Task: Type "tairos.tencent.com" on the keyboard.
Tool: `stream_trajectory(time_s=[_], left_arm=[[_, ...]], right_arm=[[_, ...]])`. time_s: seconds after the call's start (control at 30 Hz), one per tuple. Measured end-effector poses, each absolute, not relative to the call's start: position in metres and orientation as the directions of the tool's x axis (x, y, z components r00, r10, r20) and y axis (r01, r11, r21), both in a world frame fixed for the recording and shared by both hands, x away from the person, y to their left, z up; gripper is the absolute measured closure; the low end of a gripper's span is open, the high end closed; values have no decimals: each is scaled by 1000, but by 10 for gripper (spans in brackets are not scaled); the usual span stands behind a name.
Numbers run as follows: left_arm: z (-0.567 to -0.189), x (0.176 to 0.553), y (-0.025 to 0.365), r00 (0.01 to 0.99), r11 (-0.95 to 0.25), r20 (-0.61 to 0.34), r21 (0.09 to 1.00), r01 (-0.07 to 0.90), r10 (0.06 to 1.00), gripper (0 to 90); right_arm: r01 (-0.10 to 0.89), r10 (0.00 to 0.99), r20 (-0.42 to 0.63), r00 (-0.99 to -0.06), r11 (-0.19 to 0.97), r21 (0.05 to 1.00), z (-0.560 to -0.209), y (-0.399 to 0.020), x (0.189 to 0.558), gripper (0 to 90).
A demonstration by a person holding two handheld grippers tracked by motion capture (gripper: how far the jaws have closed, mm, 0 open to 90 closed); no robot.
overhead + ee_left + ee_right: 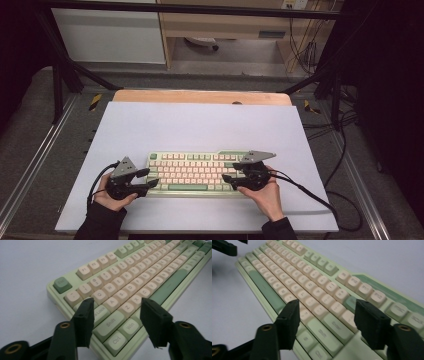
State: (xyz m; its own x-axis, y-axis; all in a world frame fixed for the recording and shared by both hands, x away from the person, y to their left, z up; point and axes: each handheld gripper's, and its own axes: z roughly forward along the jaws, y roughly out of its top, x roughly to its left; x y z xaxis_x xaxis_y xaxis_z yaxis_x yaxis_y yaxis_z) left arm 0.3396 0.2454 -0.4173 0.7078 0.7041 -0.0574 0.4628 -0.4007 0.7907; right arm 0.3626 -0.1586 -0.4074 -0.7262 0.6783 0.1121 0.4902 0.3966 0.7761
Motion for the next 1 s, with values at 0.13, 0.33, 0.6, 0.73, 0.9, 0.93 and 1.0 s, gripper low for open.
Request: stream_trajectory(time_s=[0.13,0.33,0.6,0.73,0.9,0.93,1.0], left_arm=[[-420,339,254,701,-395,-71,784,479,710,315],[-425,336,261,698,-396,-73,780,485,712,179],[-433,334,267,704,-410,-74,768,492,707,87],[-437,334,271,703,-402,-87,768,499,706,82],[-439,333,275,697,-401,-82,768,499,713,82],[-439,333,275,698,-402,-81,767,499,712,82],[-440,333,275,701,-407,-78,766,497,709,82]], right_arm=[[506,705,119,-700,371,779,-411,-176,361,228],[521,724,140,-676,334,786,-418,-203,360,119],[539,732,157,-663,322,778,-432,-231,352,66],[567,739,173,-651,321,759,-439,-240,348,51],[558,740,161,-653,326,763,-441,-247,344,36],[562,742,166,-650,322,762,-440,-247,343,35],[553,736,164,-656,322,769,-441,-246,343,35]])
